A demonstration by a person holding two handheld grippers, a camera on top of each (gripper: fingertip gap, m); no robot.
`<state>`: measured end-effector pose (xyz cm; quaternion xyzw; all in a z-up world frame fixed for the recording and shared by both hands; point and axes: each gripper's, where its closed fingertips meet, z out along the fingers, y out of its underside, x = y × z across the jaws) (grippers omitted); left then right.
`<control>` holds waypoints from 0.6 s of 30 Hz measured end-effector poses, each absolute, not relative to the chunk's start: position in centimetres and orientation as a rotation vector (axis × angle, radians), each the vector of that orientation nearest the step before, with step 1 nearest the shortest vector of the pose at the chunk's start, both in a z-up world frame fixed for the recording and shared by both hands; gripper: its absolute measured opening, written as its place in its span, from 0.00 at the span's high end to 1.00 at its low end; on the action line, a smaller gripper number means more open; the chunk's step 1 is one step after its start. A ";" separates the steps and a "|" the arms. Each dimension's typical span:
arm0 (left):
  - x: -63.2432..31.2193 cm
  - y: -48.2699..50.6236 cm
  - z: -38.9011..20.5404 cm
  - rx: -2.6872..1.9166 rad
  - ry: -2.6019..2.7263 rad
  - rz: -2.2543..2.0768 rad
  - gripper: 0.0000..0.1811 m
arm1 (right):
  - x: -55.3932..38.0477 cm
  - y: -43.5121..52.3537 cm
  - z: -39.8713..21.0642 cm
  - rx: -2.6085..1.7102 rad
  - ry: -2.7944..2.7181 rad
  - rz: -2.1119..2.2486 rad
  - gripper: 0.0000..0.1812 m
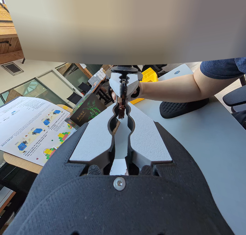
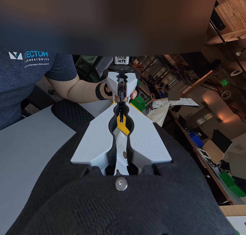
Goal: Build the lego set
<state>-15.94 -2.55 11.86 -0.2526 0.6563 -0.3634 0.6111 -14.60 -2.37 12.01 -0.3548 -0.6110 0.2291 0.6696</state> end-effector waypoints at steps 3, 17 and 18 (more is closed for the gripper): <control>-16.0 -2.6 12.0 -0.570 1.503 -0.834 0.97 | -14.6 -2.4 12.1 -0.795 -1.373 0.522 0.98; -16.0 -2.3 12.2 -0.578 1.487 -0.824 0.97 | -14.6 -2.1 12.3 -0.812 -1.350 0.545 0.98; -15.9 -2.1 12.2 -0.594 1.480 -0.833 0.95 | -14.5 -1.9 12.5 -0.824 -1.335 0.548 0.98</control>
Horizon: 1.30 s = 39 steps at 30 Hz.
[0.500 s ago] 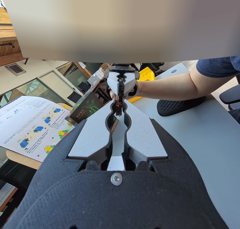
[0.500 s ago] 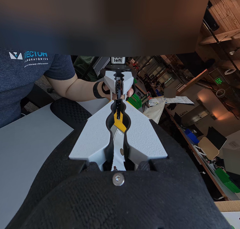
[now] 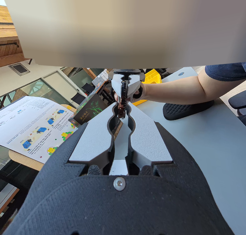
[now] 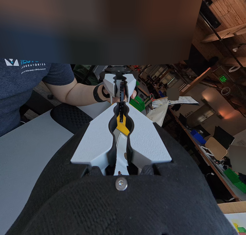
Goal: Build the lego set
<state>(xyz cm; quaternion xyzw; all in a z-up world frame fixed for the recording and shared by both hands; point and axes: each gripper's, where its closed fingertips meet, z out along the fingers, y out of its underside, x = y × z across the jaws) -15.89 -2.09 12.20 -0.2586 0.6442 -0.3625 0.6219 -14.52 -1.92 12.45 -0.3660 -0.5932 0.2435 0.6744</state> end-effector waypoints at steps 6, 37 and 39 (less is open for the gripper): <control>-15.5 -1.3 12.2 -0.643 1.444 -0.896 0.95 | -14.1 -1.8 13.1 -0.855 -1.285 0.657 0.98; -15.9 -1.6 12.6 -0.609 1.434 -0.899 0.97 | -13.9 -1.5 12.7 -0.877 -1.304 0.616 0.98; -15.9 -1.3 12.7 -0.633 1.425 -0.919 0.97 | -13.9 -1.2 12.7 -0.912 -1.284 0.663 0.98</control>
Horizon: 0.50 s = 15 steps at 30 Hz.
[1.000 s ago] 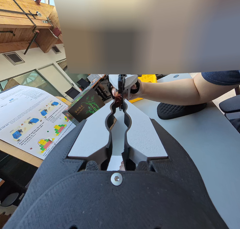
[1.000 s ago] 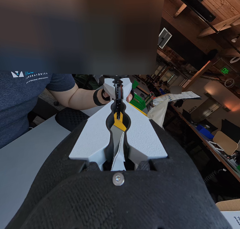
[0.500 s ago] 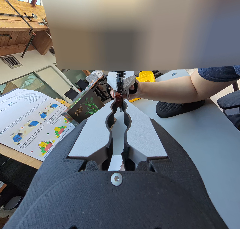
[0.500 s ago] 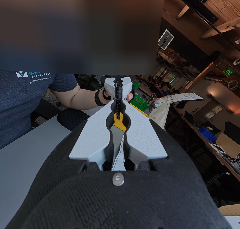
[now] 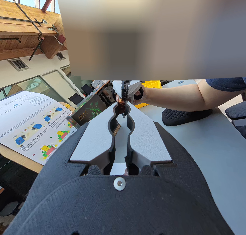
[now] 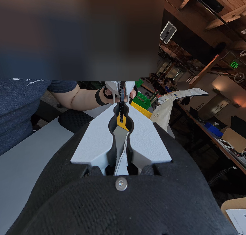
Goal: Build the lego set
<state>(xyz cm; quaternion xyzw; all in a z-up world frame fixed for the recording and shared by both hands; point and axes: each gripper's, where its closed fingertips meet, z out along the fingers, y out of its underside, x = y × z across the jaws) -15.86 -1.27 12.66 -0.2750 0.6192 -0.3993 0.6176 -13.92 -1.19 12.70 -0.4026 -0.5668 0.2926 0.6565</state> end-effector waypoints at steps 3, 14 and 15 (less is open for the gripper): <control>-15.9 -0.2 13.0 -0.724 1.397 -0.979 0.80 | -13.8 -0.4 12.9 -0.988 -1.219 0.779 0.98; -16.8 1.4 13.8 -0.830 1.330 -1.153 0.94 | -12.9 1.1 13.1 -1.051 -1.129 0.859 0.98; -16.7 1.4 13.7 -0.831 1.332 -1.150 0.95 | -13.0 1.1 13.1 -1.053 -1.131 0.855 0.98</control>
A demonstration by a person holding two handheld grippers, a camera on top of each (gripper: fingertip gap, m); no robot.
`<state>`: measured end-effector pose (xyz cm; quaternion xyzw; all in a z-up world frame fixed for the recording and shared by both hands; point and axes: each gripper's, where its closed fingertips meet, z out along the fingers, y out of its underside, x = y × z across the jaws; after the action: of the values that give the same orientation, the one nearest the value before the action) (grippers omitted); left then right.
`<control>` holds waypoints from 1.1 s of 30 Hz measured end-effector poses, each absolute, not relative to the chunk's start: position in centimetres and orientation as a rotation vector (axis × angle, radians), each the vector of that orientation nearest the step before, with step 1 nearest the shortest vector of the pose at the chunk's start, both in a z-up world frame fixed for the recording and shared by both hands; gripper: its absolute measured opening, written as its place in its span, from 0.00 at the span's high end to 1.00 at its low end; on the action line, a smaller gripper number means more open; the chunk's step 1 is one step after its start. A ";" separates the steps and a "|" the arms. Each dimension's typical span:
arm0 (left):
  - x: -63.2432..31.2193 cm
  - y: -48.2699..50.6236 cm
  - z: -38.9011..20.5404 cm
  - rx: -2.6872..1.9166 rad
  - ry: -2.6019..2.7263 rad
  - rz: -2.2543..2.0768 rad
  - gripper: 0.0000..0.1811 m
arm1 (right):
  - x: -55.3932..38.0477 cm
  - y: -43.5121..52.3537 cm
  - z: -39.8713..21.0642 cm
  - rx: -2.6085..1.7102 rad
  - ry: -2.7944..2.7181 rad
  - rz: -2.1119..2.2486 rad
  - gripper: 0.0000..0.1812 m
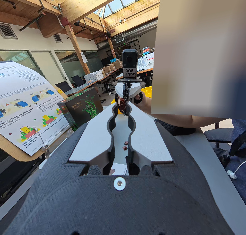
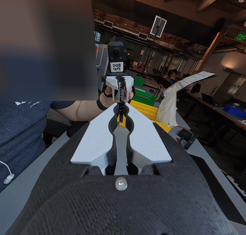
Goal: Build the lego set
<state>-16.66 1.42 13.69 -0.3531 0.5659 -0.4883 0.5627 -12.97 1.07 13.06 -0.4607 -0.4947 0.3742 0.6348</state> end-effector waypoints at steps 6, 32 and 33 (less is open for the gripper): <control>-16.5 1.4 13.7 -0.822 1.318 -1.151 0.97 | -12.9 1.1 13.2 -1.045 -1.122 0.874 0.98; -12.8 6.2 8.2 -1.407 1.098 -1.738 0.97 | -10.8 5.7 10.7 -1.007 -1.054 0.452 0.60; -12.7 6.3 7.9 -1.436 1.083 -1.767 0.97 | -11.0 5.9 10.1 -1.008 -1.098 0.349 0.58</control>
<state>-12.68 6.35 7.89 -0.5425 0.4091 -0.6674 0.3050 -11.02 5.92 10.11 -0.4562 -0.4968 0.1579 0.7212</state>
